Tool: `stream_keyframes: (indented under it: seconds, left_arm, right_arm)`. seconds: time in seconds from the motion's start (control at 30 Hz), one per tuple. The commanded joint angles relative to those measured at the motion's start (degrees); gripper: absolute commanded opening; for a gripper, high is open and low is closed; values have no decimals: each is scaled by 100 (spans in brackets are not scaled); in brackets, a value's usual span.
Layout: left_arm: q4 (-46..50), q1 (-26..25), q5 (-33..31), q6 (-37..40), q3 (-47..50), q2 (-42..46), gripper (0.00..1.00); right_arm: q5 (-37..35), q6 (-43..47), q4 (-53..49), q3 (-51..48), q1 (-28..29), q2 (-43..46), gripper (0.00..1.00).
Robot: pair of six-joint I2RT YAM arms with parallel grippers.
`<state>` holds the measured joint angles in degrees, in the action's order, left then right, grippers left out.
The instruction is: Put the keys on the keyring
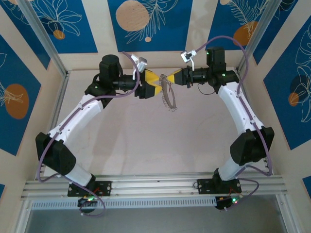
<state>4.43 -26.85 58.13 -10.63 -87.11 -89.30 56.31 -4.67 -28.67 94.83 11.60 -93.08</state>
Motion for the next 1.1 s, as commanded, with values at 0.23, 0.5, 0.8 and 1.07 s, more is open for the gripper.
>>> stream_keyframes:
  seconds: [0.23,0.5,0.8,1.07]
  left_arm:
    - [332,189,712,387,-445,-480,59]
    - [-631,190,858,-342,-409,-697,53]
    - [-1114,189,830,-748,-425,-854,51]
    - [-1252,189,788,-854,-478,-972,51]
  right_arm:
    - [794,292,-563,568,27,-349,0]
    - [758,295,-511,509,131,-307,0]
    - [776,260,-429,419,220,-159,0]
    - [758,221,-353,354,246,-72,0]
